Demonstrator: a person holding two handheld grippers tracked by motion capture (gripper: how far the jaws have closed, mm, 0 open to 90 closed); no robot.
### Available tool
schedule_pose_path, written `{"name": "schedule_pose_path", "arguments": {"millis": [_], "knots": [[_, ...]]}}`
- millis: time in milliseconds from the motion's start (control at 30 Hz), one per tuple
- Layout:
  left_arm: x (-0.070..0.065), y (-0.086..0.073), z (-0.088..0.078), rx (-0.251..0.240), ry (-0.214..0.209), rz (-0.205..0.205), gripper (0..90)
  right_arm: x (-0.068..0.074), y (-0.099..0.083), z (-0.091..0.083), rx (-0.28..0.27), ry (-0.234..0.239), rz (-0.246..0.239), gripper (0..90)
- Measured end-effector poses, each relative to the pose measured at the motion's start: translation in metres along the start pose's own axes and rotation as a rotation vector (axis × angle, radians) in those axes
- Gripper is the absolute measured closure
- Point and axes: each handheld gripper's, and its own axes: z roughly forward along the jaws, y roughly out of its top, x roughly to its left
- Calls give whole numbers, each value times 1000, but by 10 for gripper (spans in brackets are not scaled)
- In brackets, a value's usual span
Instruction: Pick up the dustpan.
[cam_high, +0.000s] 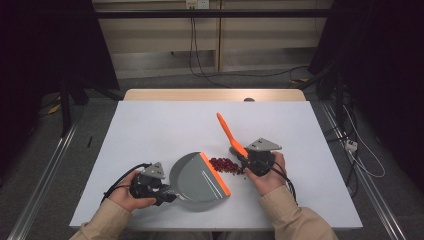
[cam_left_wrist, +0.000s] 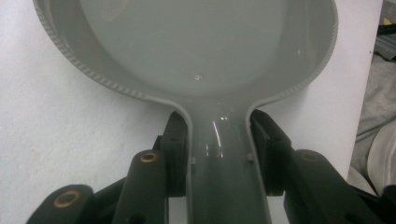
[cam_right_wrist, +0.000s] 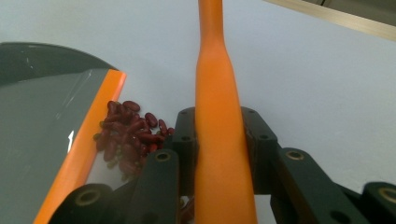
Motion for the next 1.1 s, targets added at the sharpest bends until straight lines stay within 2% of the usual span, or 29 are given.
{"name": "schedule_pose_path", "arguments": {"millis": [200,333,433,500,567,600,767,900,933,1100], "knots": [[2,2,1,-7,-1,-12,630,6,1,2,-7,1,14,710],[2,4,3,1,1,-4,629,9,2,3,-13,4,25,710],[2,5,4,-4,-4,-17,629,10,2,4,-12,5,31,709],[3,5,4,2,-3,-4,629,12,2,4,-14,0,21,709],[3,6,5,-3,-2,-19,629,15,2,5,-15,2,19,709],[3,7,5,1,-2,-9,629,16,2,5,-18,3,21,709],[3,8,7,-6,-10,-22,629,19,3,7,-25,5,20,708],[5,10,9,0,-20,-12,629,22,3,8,-25,13,22,708],[4,10,10,-8,-21,-23,629,24,3,8,-31,18,25,708],[3,11,11,-4,-6,-25,629,30,5,10,-37,32,21,708]]}}
